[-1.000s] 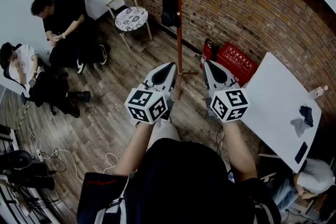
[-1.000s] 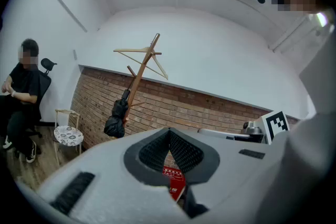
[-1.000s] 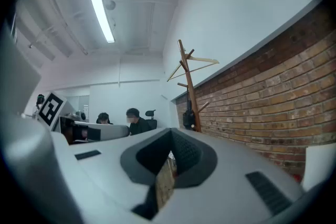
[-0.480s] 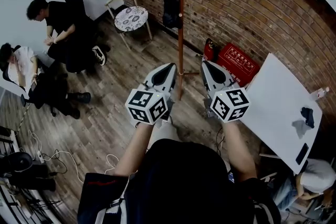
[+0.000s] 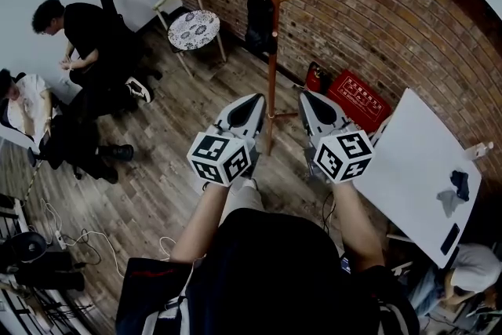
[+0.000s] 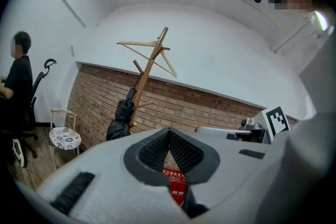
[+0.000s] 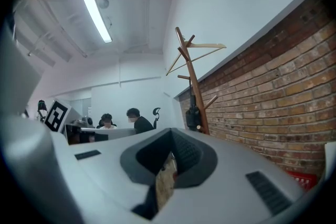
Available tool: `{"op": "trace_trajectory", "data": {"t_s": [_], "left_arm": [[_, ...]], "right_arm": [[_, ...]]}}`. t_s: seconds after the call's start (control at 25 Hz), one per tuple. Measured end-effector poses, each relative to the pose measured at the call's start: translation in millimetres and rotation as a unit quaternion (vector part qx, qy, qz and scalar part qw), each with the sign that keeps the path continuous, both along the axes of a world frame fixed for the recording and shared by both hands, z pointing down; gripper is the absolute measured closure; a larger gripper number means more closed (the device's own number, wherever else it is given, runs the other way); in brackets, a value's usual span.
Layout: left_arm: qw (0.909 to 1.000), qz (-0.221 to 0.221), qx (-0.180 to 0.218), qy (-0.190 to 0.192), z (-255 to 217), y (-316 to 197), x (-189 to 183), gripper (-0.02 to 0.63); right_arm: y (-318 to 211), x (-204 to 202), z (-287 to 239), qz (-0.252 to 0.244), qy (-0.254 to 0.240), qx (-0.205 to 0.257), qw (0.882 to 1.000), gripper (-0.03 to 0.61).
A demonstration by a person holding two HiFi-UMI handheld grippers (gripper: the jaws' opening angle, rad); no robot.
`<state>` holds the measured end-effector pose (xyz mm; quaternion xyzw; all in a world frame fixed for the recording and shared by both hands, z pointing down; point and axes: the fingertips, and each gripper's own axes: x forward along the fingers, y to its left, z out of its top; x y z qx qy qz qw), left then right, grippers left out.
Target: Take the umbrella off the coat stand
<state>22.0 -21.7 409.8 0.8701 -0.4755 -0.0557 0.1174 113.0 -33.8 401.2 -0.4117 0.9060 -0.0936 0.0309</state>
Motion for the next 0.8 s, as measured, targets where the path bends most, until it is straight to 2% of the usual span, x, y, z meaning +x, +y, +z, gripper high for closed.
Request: {"op": "trace_trajectory", "data": {"t_s": [0.28,0.8], "left_arm": [[1.0,0.007,-0.002,-0.004,-1.5,-53.8,-15.6,0.595],[0.9986,0.046,-0.027,0.0,-7.4,-127.7,-53.7,0.595]], "right_arm": [[-47.5,-22.6,-4.1,-0.01,0.002,0.003,1.0,0.551],[-115.5,-62.5,-15.9,0.017,0.011,-0.011,1.0,0.551]]}}
